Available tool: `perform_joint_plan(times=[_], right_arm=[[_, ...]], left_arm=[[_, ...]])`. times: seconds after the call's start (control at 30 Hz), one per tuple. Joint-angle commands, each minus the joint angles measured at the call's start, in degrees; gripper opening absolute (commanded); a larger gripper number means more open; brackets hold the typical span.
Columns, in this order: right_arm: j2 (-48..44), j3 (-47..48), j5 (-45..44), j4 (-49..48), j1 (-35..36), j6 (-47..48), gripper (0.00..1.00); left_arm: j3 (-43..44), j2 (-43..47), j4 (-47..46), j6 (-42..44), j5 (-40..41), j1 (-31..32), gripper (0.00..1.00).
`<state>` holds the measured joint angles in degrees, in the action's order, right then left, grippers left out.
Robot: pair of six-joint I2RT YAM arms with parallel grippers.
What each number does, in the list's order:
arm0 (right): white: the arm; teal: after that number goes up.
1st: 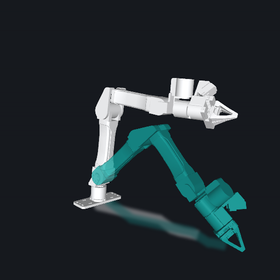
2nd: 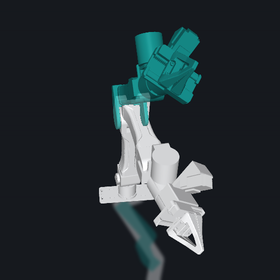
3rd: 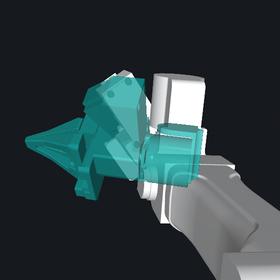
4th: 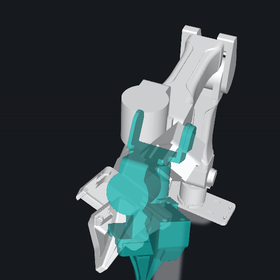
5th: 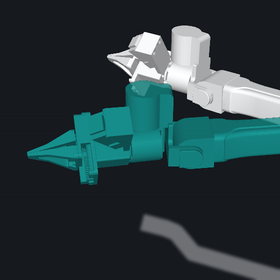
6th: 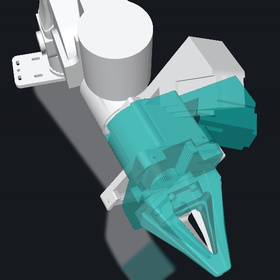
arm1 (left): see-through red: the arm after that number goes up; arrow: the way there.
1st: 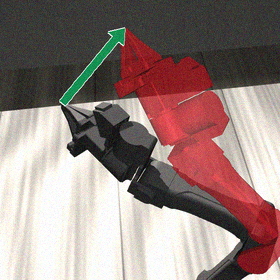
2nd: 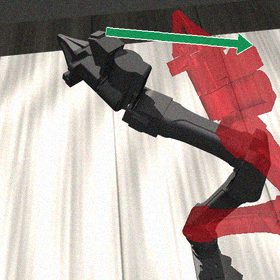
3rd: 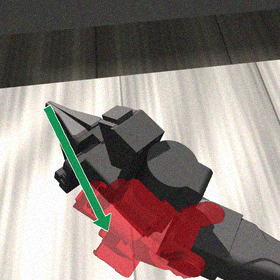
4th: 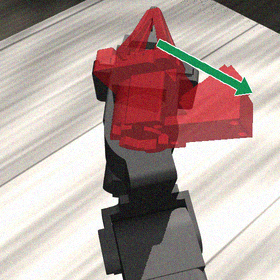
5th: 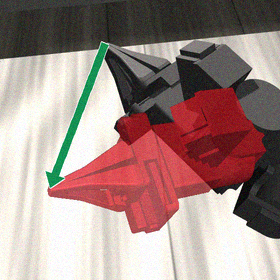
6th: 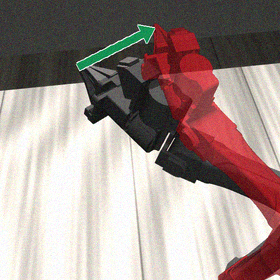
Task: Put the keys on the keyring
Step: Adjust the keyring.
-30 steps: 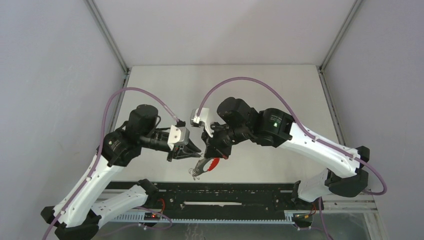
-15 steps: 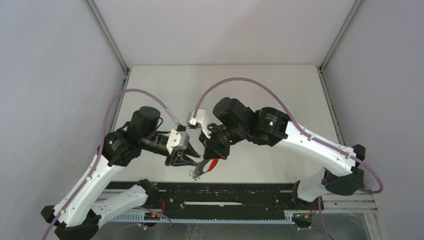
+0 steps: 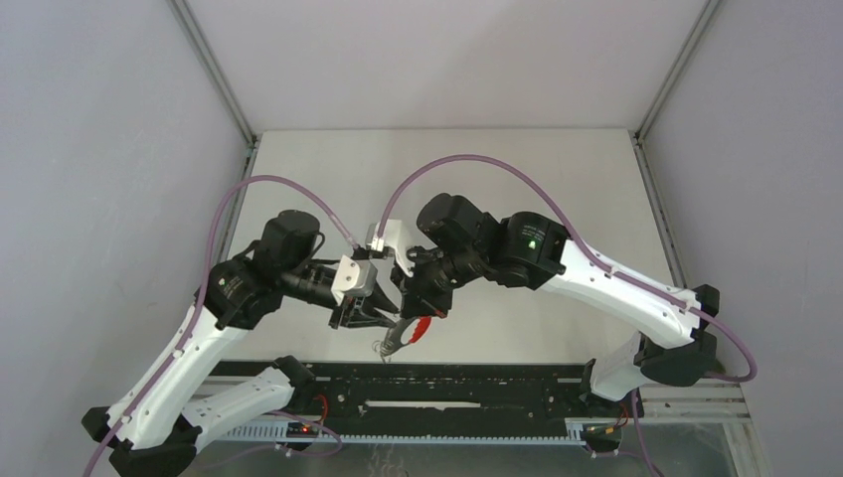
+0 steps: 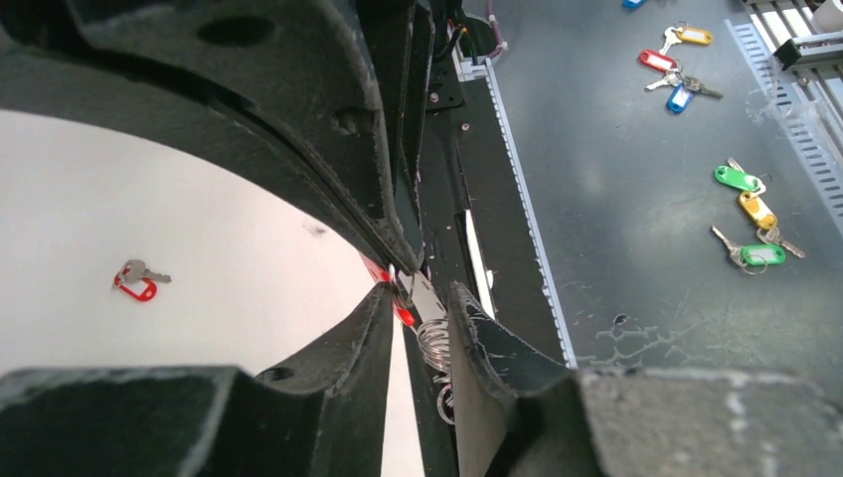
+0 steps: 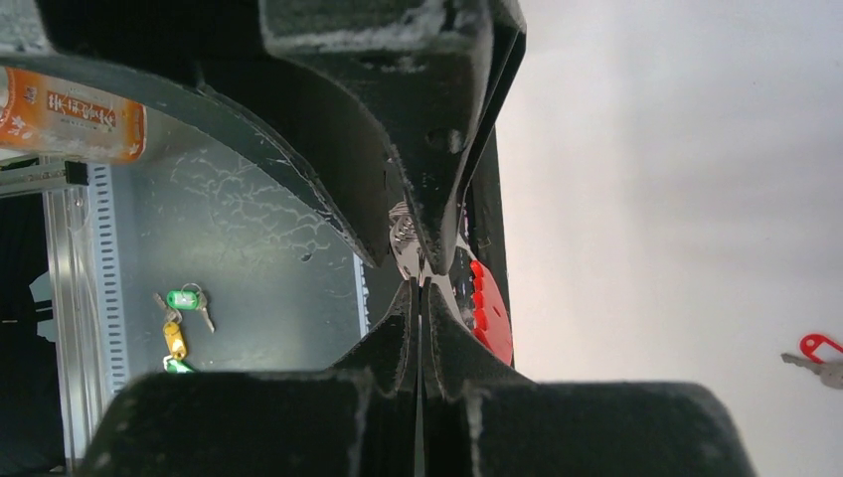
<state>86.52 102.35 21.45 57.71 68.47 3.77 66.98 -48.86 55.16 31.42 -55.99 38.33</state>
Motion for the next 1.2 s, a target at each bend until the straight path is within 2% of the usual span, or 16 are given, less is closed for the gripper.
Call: perform_joint_plan(times=[0.0, 0.07, 0.2, 0.23, 0.4, 0.5, 0.6, 0.7, 0.8, 0.9, 1.07, 1.17], right_arm=[[0.6, 3.8, 1.2, -0.4, 0.7, 1.1, 0.00], [0.9, 4.5, 1.3, -0.3, 0.8, 1.1, 0.00], [0.4, 4.5, 2.5, -1.1, 0.8, 1.1, 0.00], [0.3, 4.3, 2.8, -1.3, 0.8, 1.1, 0.00], [-0.2, 3.8, 5.0, -2.4, 0.8, 0.9, 0.00], [-0.6, 3.2, 5.4, -2.7, 1.0, 0.9, 0.00], [-0.7, 2.8, 6.5, -3.1, 1.1, 0.9, 0.00], [-0.5, 2.5, 6.7, -3.3, 1.1, 1.2, 0.00], [-0.6, 2.2, 6.7, -3.2, 1.0, 1.3, 0.00], [-0.7, 2.2, 6.9, -3.3, 1.0, 1.4, 0.00], [-0.7, 2.3, 7.2, -2.9, 1.0, 1.6, 0.00], [-0.7, 2.3, 7.5, -2.2, 1.0, 2.1, 0.00]], left_arm=[[1.8, -0.3, -1.7, -0.8, -1.8, 0.3, 0.28], [1.7, -0.2, -1.8, -0.8, -1.7, 0.3, 0.23], [1.4, 0.2, -1.6, -0.3, -0.7, 0.3, 0.03], [1.4, 0.4, -1.5, 0.0, -0.5, 0.3, 0.01], [0.8, 0.5, -3.9, -2.6, 1.0, 0.3, 0.01], [0.4, 0.7, -5.5, -5.1, 1.5, 0.3, 0.11], [0.3, 1.1, -6.5, -6.2, 1.5, 0.3, 0.15], [0.8, 1.2, -6.7, -7.3, 1.4, 0.3, 0.29], [2.4, 1.0, -5.4, -7.2, 0.6, 0.3, 0.33], [2.9, 1.0, -3.8, -6.1, 0.0, 0.3, 0.31], [2.9, 0.6, -1.7, -4.2, -0.4, 0.3, 0.18], [3.3, 0.5, -0.2, -3.0, -0.3, 0.3, 0.15]])
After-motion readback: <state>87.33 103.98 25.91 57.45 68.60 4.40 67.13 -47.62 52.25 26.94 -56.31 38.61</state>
